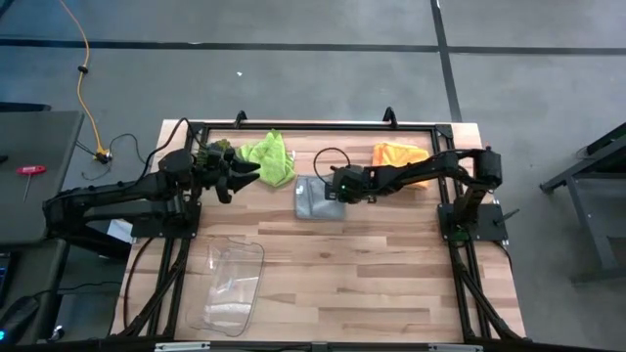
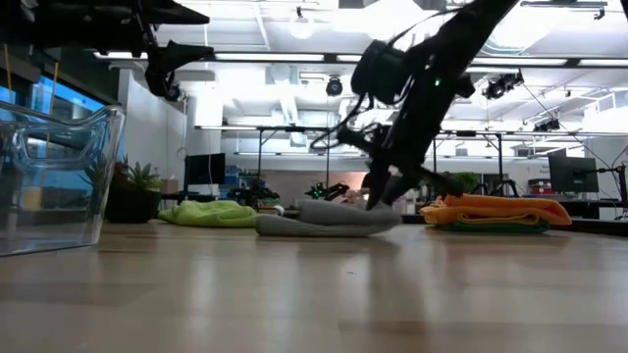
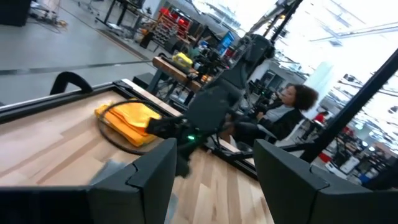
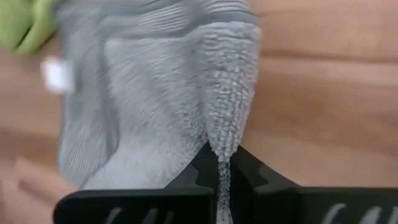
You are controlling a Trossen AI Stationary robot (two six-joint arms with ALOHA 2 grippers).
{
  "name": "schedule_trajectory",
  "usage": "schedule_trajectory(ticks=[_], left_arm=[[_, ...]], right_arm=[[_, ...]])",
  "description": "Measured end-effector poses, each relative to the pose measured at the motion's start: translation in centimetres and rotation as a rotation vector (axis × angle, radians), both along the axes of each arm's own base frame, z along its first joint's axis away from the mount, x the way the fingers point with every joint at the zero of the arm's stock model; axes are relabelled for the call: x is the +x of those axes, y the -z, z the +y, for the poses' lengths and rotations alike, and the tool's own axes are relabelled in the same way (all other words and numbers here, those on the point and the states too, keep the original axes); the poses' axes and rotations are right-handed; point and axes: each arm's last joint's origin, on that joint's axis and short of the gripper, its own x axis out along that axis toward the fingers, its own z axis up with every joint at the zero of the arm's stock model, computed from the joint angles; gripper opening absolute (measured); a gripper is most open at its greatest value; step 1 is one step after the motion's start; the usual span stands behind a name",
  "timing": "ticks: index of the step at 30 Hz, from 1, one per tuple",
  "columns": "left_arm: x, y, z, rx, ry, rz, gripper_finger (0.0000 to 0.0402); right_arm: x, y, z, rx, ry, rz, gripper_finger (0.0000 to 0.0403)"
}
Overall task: Fold microfiber towels
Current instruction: Stack the light blue towel on top of the orange towel
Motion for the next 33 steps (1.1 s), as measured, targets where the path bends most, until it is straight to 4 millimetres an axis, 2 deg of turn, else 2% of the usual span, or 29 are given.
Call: schedule_trajectory(ticks=[7, 12, 18, 23, 29, 33], left_arm=[[0.0, 0.0, 0.1, -0.001, -0.038, 0.0, 0.0202], [-0.1, 0.0, 0.2, -0.002, -0.062, -0.001, 0.0202], [-0.1, 0.0, 0.2, -0.009, -0.07, -0.005, 0.0202], [-0.1, 0.0, 0.2, -0.025, -0.072, -0.011, 0.0202], [-0.1, -0.1, 0.2, -0.028, -0.075, -0.015, 0.0202], [-0.1, -0.1, 0.2, -0.029, -0.075, -0.017, 0.0202]], right_arm=[[-1.3, -4.0, 0.1, -0.045, -0.084, -0.071, 0.0001], [-3.9, -7.3, -0.3, -0.12, -0.076, -0.048, 0.0001], [-7.8, -10.6, -2.4, -0.183, -0.064, -0.021, 0.0], [-10.6, -12.5, -4.8, -0.212, -0.06, -0.049, 0.0], [-12.8, -13.4, -8.0, -0.222, -0.09, -0.094, 0.0], [-13.5, -14.2, -9.7, -0.256, -0.109, -0.122, 0.0]])
